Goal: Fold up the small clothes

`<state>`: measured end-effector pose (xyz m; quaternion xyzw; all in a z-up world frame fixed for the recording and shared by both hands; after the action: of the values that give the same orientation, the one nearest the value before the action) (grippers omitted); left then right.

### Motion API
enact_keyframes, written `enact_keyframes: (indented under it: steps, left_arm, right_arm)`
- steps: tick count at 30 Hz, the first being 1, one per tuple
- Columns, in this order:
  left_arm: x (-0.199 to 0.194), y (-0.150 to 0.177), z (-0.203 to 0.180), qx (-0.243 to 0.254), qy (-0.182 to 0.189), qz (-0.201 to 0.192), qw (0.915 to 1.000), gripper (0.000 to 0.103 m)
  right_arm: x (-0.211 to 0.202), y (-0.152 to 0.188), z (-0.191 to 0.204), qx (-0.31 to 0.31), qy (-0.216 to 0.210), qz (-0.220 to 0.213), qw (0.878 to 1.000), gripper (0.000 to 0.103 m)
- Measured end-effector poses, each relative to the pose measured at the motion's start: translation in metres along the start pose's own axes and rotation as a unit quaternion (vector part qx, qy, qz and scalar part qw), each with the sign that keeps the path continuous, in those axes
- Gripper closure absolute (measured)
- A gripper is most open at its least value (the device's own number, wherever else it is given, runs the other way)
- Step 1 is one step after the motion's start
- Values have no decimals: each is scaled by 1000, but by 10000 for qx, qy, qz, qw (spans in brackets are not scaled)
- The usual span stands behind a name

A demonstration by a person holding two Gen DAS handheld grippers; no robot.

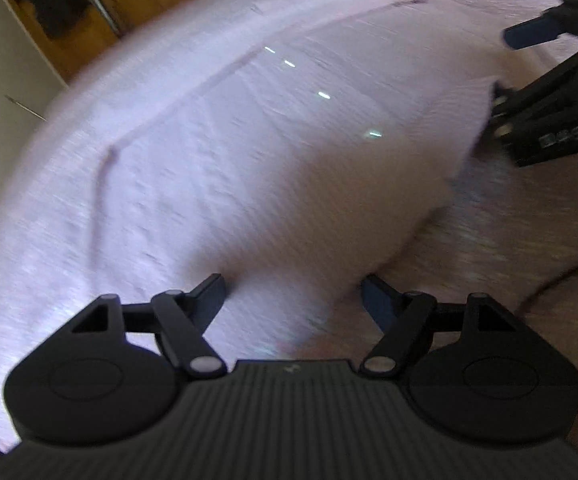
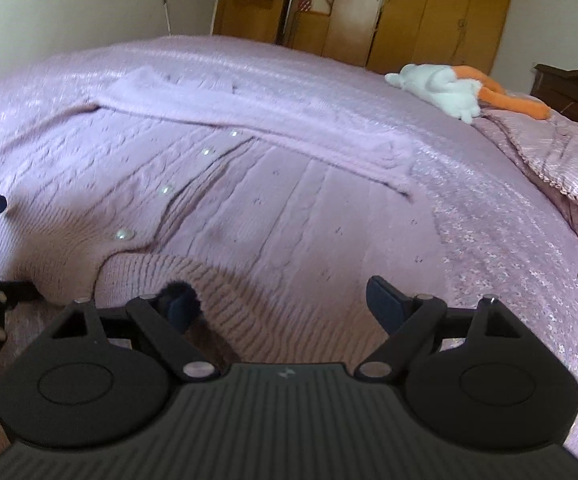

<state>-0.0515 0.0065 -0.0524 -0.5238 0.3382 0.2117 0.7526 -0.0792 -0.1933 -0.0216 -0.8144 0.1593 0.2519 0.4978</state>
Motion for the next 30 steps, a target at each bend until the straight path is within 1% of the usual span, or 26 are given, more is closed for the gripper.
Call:
enact_keyframes:
  steps: [2,6,8,10,13,15,19,22,23,24,25,26,27,29,30]
  left_arm:
    - [3,-5,6,-25,-175,-124,9998,24]
    - [11,-10,18,-370,-155,-29,9992,23]
    - [10,-13,25,-547,-176,-69,9983,24]
    - [11,-18,31,-665,-279,-149,9973,24]
    - [10,-26,43,-838,-445,-262,9951,24]
    - [13,-30,51,-985,-530,-240,9934,24]
    - [19,-32,62,-1223,-600,-241,9904,24]
    - [20,-32,68,-1318,-618,-310,9889,24]
    - [20,-32,69,-1352,-603,-328,9884,25]
    - [20,-32,71,-1386,-579,-345,9880,25]
    - [18,-32,71,-1404,-548,-375,9879,30]
    - [18,-33,71,-1403,-495,-406,9880,39]
    - [17,-33,70,-1396,-427,-420,9884,45]
    - [16,-35,70,-1498,-249,-393,9876,76]
    - [16,-35,71,-1654,-179,-300,9856,79]
  right_arm:
    - [1,0,-2,14,9,-3,10000,14]
    - [3,5,-1,60,11,68,10000,14]
    - [4,8,-2,98,12,164,9998,15]
    - [5,12,-5,171,37,234,9996,15]
    - [7,16,-10,269,160,277,9991,16]
    - [7,18,-15,381,244,253,9987,19]
    - [4,20,-29,639,460,167,9968,28]
    - [4,22,-34,784,427,157,9959,40]
    - [5,22,-33,783,343,161,9962,48]
    - [5,22,-32,761,280,161,9966,53]
    - [5,21,-30,721,253,152,9970,61]
    - [5,20,-28,662,232,140,9974,69]
    - [4,18,-25,607,220,133,9978,71]
    - [3,15,-23,513,277,123,9982,75]
    - [3,13,-22,467,285,101,9984,77]
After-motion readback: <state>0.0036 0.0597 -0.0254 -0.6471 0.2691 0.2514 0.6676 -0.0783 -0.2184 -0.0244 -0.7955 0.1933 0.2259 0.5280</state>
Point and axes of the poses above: each gripper's, at about its wrist camera, not at the fingertips, and x roughly the way its jaws point, z to its left, y to its underside, the point moved 6 cm from there along x, roughly the way its jaws point, and after that the axes turned 14 degrees about -x, right-handed, at the moved point
